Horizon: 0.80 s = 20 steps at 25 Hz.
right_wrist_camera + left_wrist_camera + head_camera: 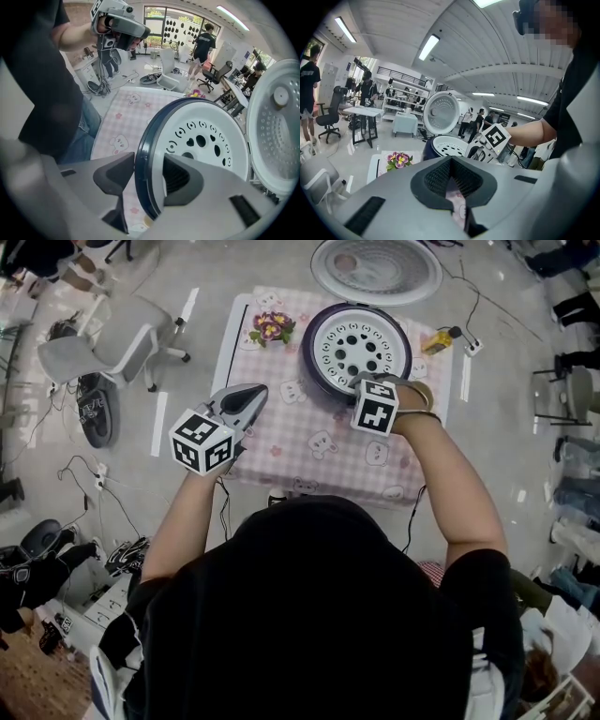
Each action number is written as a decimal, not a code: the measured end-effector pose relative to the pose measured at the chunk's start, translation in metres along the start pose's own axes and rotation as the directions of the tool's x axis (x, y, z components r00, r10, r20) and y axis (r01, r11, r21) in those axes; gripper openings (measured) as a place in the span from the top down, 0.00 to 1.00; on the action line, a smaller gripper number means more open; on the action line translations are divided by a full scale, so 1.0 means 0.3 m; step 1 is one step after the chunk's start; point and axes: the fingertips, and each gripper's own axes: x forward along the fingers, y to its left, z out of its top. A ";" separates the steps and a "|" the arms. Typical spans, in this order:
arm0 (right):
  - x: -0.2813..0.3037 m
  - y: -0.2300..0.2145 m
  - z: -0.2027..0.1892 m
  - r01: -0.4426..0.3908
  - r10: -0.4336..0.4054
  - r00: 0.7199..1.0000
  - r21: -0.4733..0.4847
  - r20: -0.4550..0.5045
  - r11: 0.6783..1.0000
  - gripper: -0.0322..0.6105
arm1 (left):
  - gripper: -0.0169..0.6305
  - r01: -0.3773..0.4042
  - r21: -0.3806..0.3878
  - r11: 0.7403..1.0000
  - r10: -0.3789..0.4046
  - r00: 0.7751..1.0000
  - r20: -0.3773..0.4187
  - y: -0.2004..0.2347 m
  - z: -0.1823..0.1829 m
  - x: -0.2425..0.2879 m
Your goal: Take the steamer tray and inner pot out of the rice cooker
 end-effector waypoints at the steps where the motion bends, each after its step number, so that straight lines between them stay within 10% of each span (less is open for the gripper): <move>1: -0.004 0.000 -0.001 -0.001 0.001 1.000 0.004 0.004 1.000 0.64 | 0.94 0.001 -0.001 1.000 -0.001 1.000 0.000 -0.005 0.001 0.000; 20: -0.079 -0.010 0.010 0.016 -0.017 1.000 0.035 0.018 0.999 0.68 | 0.94 0.015 -0.019 1.000 -0.016 1.000 -0.015 -0.036 -0.017 -0.035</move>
